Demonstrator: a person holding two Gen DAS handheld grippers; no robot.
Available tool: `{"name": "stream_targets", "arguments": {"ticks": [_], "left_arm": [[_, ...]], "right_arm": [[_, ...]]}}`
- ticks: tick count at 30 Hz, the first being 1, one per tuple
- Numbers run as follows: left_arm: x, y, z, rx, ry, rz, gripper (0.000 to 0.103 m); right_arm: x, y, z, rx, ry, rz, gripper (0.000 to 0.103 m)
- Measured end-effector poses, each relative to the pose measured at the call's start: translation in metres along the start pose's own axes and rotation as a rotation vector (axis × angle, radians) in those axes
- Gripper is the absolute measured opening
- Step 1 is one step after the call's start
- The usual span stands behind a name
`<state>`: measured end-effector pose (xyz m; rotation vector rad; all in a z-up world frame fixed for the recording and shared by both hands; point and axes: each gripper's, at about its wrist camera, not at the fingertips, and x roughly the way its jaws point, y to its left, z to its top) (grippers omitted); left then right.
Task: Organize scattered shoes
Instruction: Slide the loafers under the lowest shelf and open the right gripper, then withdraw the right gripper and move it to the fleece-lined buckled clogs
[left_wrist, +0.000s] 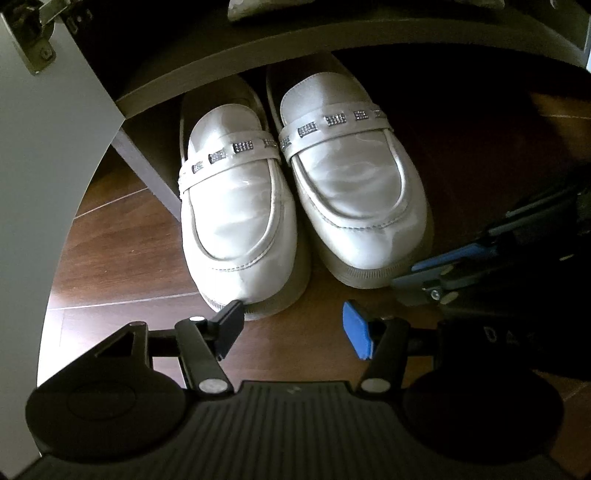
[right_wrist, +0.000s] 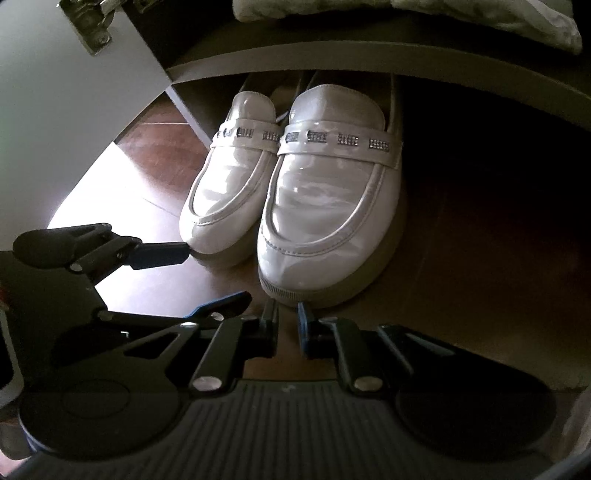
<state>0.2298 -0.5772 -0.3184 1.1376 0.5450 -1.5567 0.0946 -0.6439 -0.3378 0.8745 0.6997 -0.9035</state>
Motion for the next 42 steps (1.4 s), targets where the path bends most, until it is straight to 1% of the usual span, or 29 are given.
{"name": "stream_targets", "arguments": {"ticks": [5,14,21,23,25,27,28,30,32,33,35,36,37,39,40,41,42], "left_arm": [[0.007,0.001,0.007,0.012,-0.007,0.002,0.063],[0.016,0.006,0.022,0.051,-0.054,0.022,0.063],[0.023,0.011,0.031,0.075,-0.087,0.063,0.064],[0.022,0.011,0.03,0.073,-0.09,0.072,0.064],[0.013,0.013,0.026,0.049,-0.083,0.065,0.064],[-0.005,0.014,0.018,0.028,-0.079,0.049,0.064],[-0.015,0.014,0.014,0.023,-0.081,0.037,0.064],[-0.051,0.002,0.0,0.058,-0.109,-0.031,0.064],[-0.101,-0.03,-0.001,0.119,-0.133,-0.112,0.064],[-0.121,-0.042,-0.005,0.146,-0.141,-0.148,0.064],[-0.135,-0.051,-0.027,0.183,-0.146,-0.217,0.067],[-0.138,-0.066,-0.033,0.191,-0.137,-0.267,0.068],[-0.142,-0.081,-0.036,0.185,-0.124,-0.294,0.068],[-0.138,-0.104,-0.041,0.181,-0.086,-0.314,0.068],[-0.131,-0.111,-0.039,0.183,-0.084,-0.303,0.068],[-0.127,-0.111,-0.035,0.175,-0.084,-0.278,0.068],[-0.127,-0.107,-0.03,0.15,-0.082,-0.235,0.068]], "right_arm": [[-0.011,-0.002,-0.002,-0.014,0.006,0.006,0.009],[-0.015,-0.004,0.001,-0.02,-0.017,-0.005,0.009],[-0.014,-0.01,0.006,0.0,-0.024,-0.009,0.009],[-0.017,-0.009,0.004,-0.011,-0.028,-0.012,0.009],[-0.023,-0.006,0.001,-0.038,-0.033,-0.016,0.01],[-0.043,0.001,-0.007,-0.128,-0.034,0.002,0.01],[-0.056,0.005,-0.012,-0.194,-0.035,0.016,0.011],[-0.089,0.008,-0.022,-0.366,-0.053,0.039,0.012],[-0.137,0.003,-0.034,-0.579,-0.06,0.049,0.024],[-0.152,-0.001,-0.037,-0.625,-0.05,0.054,0.025],[-0.193,-0.016,-0.054,-0.753,-0.003,0.076,0.038],[-0.21,-0.023,-0.063,-0.796,0.014,0.07,0.04],[-0.225,-0.029,-0.071,-0.819,0.029,0.057,0.042],[-0.255,-0.044,-0.098,-0.841,0.072,0.016,0.042],[-0.264,-0.048,-0.106,-0.831,0.074,0.0,0.042],[-0.278,-0.049,-0.122,-0.805,0.064,-0.019,0.043],[-0.287,-0.048,-0.13,-0.777,0.047,-0.024,0.044]]}}
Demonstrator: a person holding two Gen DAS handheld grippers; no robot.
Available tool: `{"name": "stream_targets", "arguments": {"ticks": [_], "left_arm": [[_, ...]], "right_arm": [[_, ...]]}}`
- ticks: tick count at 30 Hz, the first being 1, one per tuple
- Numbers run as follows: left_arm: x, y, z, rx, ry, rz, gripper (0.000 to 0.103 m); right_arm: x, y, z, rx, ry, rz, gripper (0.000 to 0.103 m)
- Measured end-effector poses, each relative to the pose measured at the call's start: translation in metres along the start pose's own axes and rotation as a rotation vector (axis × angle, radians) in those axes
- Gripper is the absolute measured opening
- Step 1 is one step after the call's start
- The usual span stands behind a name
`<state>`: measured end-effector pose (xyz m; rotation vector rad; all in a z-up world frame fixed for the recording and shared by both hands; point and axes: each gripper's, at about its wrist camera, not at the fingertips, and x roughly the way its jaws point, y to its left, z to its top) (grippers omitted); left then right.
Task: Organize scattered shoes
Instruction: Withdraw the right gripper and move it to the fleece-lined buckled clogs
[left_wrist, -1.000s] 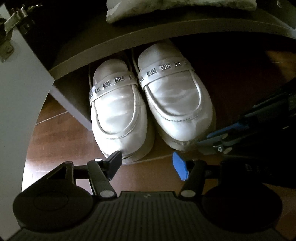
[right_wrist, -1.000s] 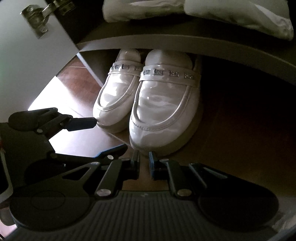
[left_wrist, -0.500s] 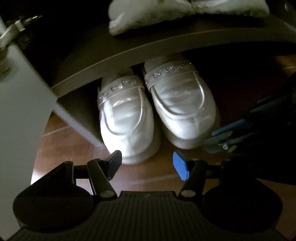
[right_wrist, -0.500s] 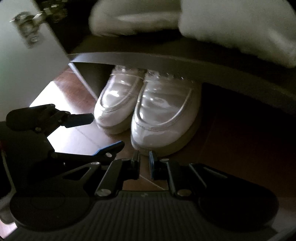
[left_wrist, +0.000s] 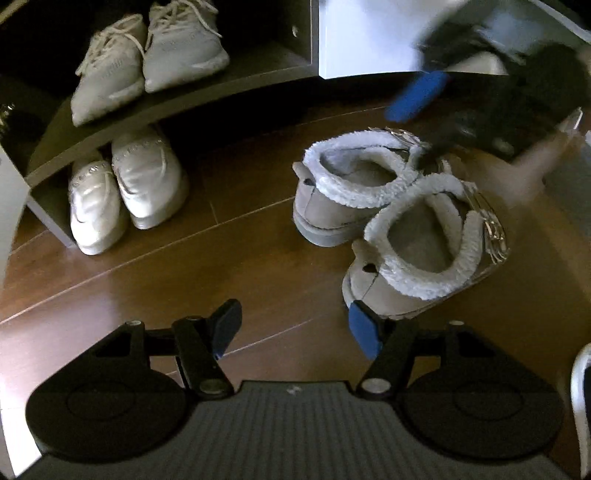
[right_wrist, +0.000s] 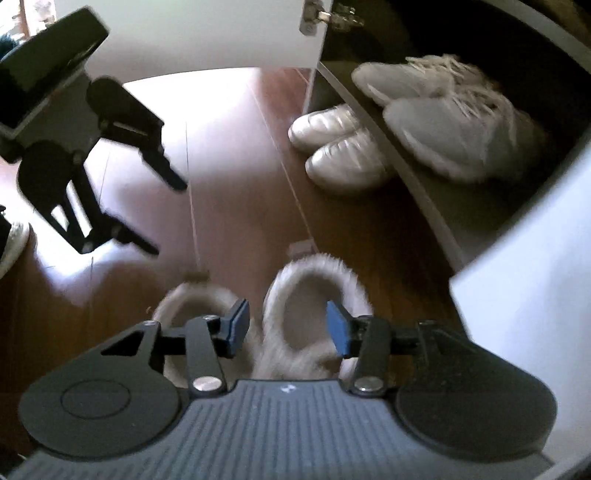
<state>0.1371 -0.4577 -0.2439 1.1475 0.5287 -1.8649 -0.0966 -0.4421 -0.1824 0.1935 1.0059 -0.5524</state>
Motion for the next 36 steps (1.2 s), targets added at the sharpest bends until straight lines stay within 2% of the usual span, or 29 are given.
{"name": "stream_targets", "arguments": {"ticks": [3,5,8,12,15,19,25,36], "left_arm": [[-0.031,0.016,0.007,-0.14,0.016,0.109,0.068],[-0.035,0.031,0.018,-0.229,0.015,0.172,0.068],[-0.063,0.042,0.036,-0.323,-0.003,0.273,0.068],[-0.09,0.046,0.055,-0.396,-0.039,0.334,0.075],[-0.102,0.05,0.064,-0.434,-0.068,0.346,0.075],[-0.108,0.048,0.064,-0.452,-0.074,0.325,0.075],[-0.108,0.042,0.061,-0.429,-0.057,0.277,0.075],[-0.107,0.033,0.061,-0.422,-0.057,0.267,0.075]], "right_arm": [[-0.001,0.03,0.005,0.107,-0.038,-0.072,0.05],[-0.002,0.043,0.018,0.201,-0.082,-0.083,0.053],[-0.007,0.035,0.044,0.323,-0.121,-0.087,0.064],[-0.03,0.01,0.085,0.511,-0.197,-0.17,0.065],[-0.035,-0.004,0.11,0.591,-0.199,-0.214,0.067],[-0.04,-0.012,0.116,0.641,-0.211,-0.245,0.067],[-0.048,-0.005,0.112,0.636,-0.205,-0.251,0.067],[-0.055,-0.001,0.12,0.622,-0.232,-0.243,0.067]]}}
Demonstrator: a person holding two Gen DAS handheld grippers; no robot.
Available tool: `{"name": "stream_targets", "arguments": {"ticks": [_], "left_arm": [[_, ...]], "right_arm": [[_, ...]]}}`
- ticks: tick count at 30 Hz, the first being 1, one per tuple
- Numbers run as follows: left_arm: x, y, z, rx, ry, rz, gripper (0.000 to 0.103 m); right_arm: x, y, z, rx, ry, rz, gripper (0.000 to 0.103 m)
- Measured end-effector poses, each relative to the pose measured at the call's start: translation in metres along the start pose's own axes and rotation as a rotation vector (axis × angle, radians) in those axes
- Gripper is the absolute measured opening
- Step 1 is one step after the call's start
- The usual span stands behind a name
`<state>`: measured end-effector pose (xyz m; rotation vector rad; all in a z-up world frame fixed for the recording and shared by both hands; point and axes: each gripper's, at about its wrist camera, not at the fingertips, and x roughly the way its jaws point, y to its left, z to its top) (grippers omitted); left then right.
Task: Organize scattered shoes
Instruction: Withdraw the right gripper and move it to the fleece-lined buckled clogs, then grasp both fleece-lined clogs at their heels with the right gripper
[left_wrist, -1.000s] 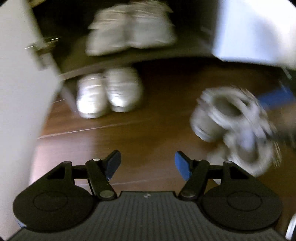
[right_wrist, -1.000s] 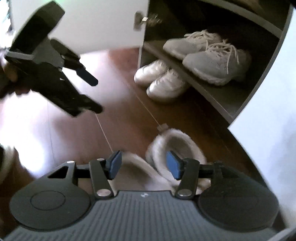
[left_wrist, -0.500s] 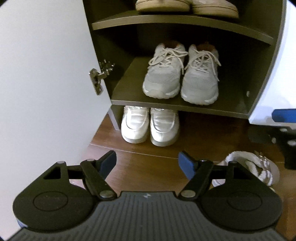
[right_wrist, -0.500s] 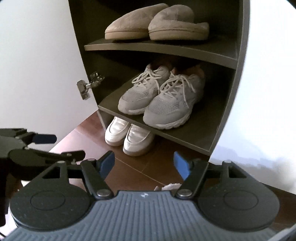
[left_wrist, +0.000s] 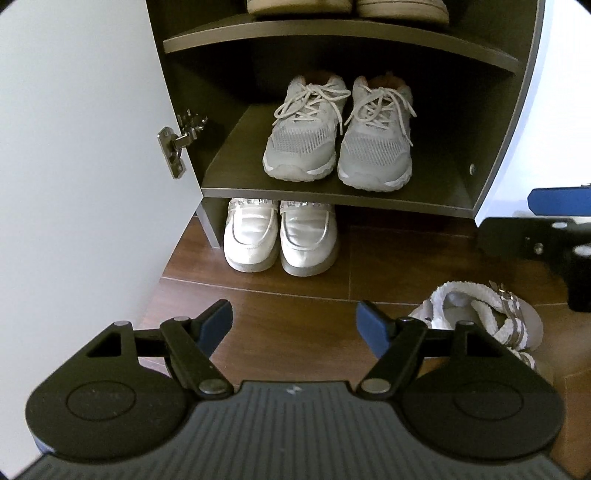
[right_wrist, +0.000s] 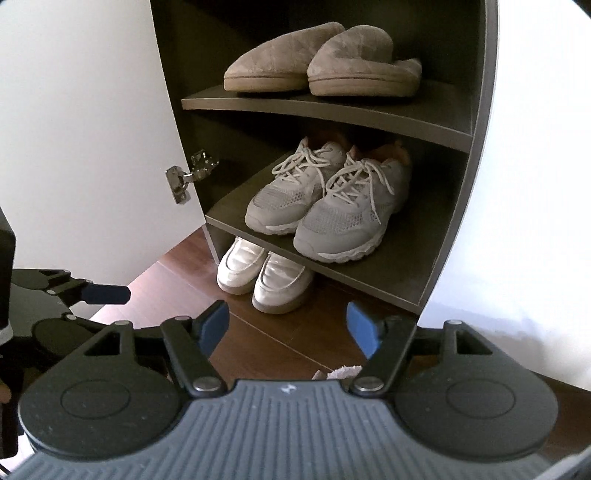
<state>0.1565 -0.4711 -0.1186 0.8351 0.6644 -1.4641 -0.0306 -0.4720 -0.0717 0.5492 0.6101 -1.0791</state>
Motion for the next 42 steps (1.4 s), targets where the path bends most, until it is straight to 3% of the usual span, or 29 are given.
{"name": "stream_targets", "arguments": {"ticks": [13,16,19,21,25,28,33,34,35,37,39,42], "left_arm": [[0.01,-0.005,-0.003,0.003,0.037,-0.012,0.075],[0.011,-0.004,-0.005,0.007,0.052,-0.016,0.078],[0.013,-0.004,-0.013,0.052,0.059,-0.027,0.084],[0.013,-0.005,-0.018,0.086,0.068,-0.042,0.088],[0.02,-0.007,-0.024,0.126,0.1,-0.076,0.093],[0.025,-0.01,-0.026,0.157,0.112,-0.069,0.093],[0.034,-0.011,-0.029,0.169,0.137,-0.071,0.093],[0.035,-0.01,-0.031,0.169,0.141,-0.072,0.093],[0.036,-0.01,-0.032,0.168,0.146,-0.073,0.093],[0.039,-0.008,-0.035,0.171,0.155,-0.07,0.093],[0.042,-0.007,-0.039,0.173,0.168,-0.065,0.093],[0.049,-0.007,-0.043,0.167,0.196,-0.068,0.093]], "right_arm": [[0.011,-0.007,-0.003,0.007,0.016,0.0,0.067],[0.009,-0.016,-0.003,-0.011,0.007,0.04,0.07],[-0.002,-0.033,-0.008,-0.099,-0.055,0.092,0.079],[-0.005,-0.04,-0.022,-0.231,-0.05,0.114,0.08],[0.024,-0.031,-0.069,-0.48,0.148,0.193,0.085],[0.07,-0.015,-0.117,-0.689,0.309,0.151,0.078],[0.118,-0.014,-0.132,-0.791,0.387,0.12,0.072],[0.125,-0.016,-0.132,-0.805,0.402,0.133,0.061],[0.135,-0.017,-0.132,-0.811,0.427,0.151,0.033],[0.15,-0.019,-0.126,-0.762,0.484,0.172,0.032],[0.162,-0.021,-0.114,-0.654,0.53,0.162,0.024],[0.179,-0.033,-0.086,-0.309,0.531,0.071,0.019]]}}
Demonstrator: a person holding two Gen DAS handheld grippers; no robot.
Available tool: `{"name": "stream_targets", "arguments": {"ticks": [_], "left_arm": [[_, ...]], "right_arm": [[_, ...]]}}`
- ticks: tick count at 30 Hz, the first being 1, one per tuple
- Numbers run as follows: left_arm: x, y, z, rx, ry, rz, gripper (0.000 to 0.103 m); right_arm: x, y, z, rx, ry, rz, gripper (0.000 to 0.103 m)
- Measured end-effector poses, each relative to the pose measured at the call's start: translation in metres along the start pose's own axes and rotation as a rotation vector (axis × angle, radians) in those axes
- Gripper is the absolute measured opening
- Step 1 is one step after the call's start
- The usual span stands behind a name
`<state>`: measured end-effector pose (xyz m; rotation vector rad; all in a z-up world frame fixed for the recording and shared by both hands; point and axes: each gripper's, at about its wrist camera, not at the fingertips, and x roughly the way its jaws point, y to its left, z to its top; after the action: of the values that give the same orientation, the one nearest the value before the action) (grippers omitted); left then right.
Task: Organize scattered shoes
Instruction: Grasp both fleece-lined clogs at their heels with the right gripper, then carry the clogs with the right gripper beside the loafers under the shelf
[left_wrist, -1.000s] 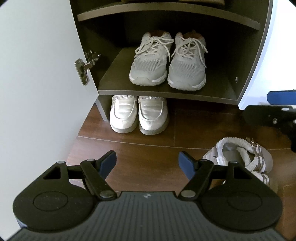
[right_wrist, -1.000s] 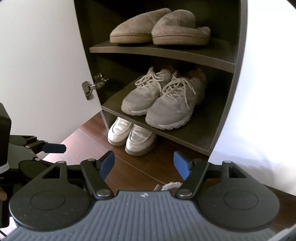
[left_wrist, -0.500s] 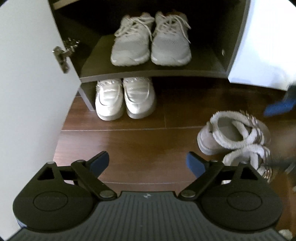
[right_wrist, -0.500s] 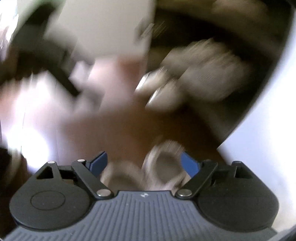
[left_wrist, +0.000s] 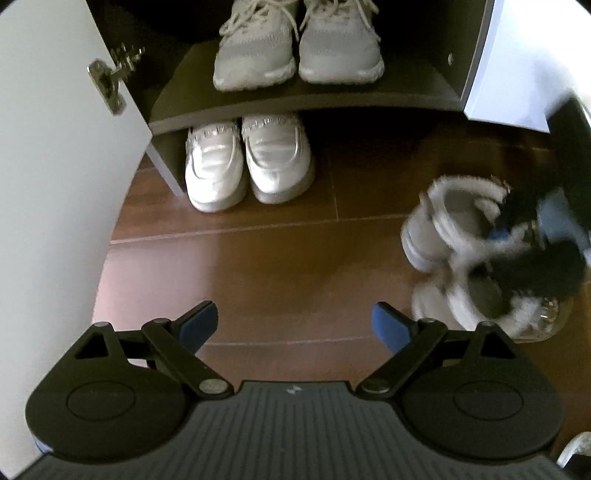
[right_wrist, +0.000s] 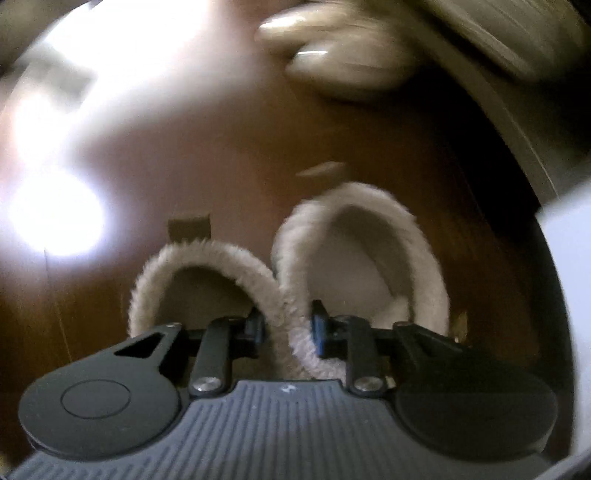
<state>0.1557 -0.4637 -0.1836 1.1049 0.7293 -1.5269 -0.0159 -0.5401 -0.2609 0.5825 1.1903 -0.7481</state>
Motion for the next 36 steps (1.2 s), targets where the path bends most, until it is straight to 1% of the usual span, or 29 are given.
{"name": "stream_targets", "arguments": {"ticks": [1,2,3,4,5,6,8,9,11,12,13,14,15,16,17,18,19,20,21,23,25,28,29,31,32,36], "left_arm": [[0.002,0.0,0.0,0.0,0.006,0.0,0.093],[0.003,-0.001,0.0,0.002,0.009,0.0,0.093],[0.004,-0.002,0.0,0.004,0.012,0.0,0.093],[0.005,-0.004,-0.001,0.007,0.014,-0.001,0.093],[0.006,-0.006,-0.001,0.011,0.015,-0.004,0.093],[0.008,-0.008,-0.001,0.015,0.017,-0.007,0.093],[0.01,-0.013,-0.002,0.027,0.017,-0.019,0.093],[0.013,-0.019,-0.004,0.042,0.016,-0.032,0.093],[0.02,-0.031,-0.007,0.078,0.009,-0.057,0.093],[0.022,-0.037,-0.009,0.094,0.0,-0.074,0.093],[0.022,-0.042,-0.01,0.107,-0.01,-0.091,0.093],[0.024,-0.049,-0.012,0.124,-0.022,-0.111,0.093],[0.027,-0.058,-0.014,0.143,-0.033,-0.134,0.093],[0.03,-0.064,-0.015,0.154,-0.039,-0.151,0.093],[0.034,-0.071,-0.015,0.162,-0.048,-0.162,0.093],[0.039,-0.08,-0.016,0.172,-0.061,-0.169,0.093],[0.042,-0.085,-0.016,0.179,-0.071,-0.168,0.093],[0.045,-0.09,-0.016,0.183,-0.08,-0.167,0.093],[0.051,-0.096,-0.015,0.188,-0.09,-0.165,0.093],[0.058,-0.103,-0.012,0.197,-0.098,-0.165,0.093],[0.065,-0.105,-0.008,0.203,-0.096,-0.172,0.094],[0.072,-0.103,0.0,0.211,-0.089,-0.191,0.096],[0.072,-0.102,0.003,0.215,-0.096,-0.189,0.096],[0.071,-0.098,0.009,0.227,-0.134,-0.157,0.096],[0.071,-0.095,0.012,0.236,-0.142,-0.151,0.096],[0.083,-0.083,0.027,0.266,-0.113,-0.208,0.096]], "right_arm": [[0.001,-0.005,0.006,0.091,-0.012,-0.012,0.019],[0.002,-0.013,0.017,0.244,-0.033,-0.037,0.019],[0.003,-0.019,0.023,0.362,-0.049,-0.058,0.019],[0.004,-0.025,0.026,0.448,-0.061,-0.072,0.019],[0.006,-0.034,0.033,0.583,-0.079,-0.097,0.02],[0.006,-0.042,0.037,0.663,-0.094,-0.102,0.02],[0.005,-0.055,0.04,0.766,-0.126,-0.068,0.029],[0.001,-0.058,0.039,0.771,-0.144,-0.045,0.033],[-0.013,-0.06,0.032,0.72,-0.196,0.013,0.056],[-0.023,-0.06,0.024,0.674,-0.229,0.034,0.059],[-0.033,-0.058,0.017,0.625,-0.258,0.044,0.065],[-0.047,-0.053,0.003,0.546,-0.29,0.04,0.084],[-0.055,-0.05,-0.007,0.49,-0.293,0.007,0.088],[-0.062,-0.046,-0.02,0.417,-0.295,-0.035,0.089],[-0.067,-0.041,-0.039,0.316,-0.295,-0.092,0.089],[-0.07,-0.036,-0.054,0.251,-0.298,-0.127,0.089],[-0.069,-0.032,-0.068,0.202,-0.288,-0.144,0.089],[-0.064,-0.028,-0.083,0.135,-0.257,-0.157,0.089],[-0.057,-0.029,-0.09,0.122,-0.235,-0.158,0.089],[-0.041,-0.038,-0.106,0.148,-0.233,-0.142,0.087],[-0.034,-0.045,-0.113,0.176,-0.253,-0.112,0.087],[-0.019,-0.055,-0.12,0.271,-0.334,-0.06,0.085],[-0.016,-0.052,-0.121,0.287,-0.35,-0.072,0.08],[-0.013,-0.042,-0.122,0.287,-0.35,-0.104,0.076],[-0.013,-0.036,-0.119,0.314,-0.337,-0.123,0.075],[-0.013,-0.013,-0.096,0.449,-0.258,-0.177,0.072]]}}
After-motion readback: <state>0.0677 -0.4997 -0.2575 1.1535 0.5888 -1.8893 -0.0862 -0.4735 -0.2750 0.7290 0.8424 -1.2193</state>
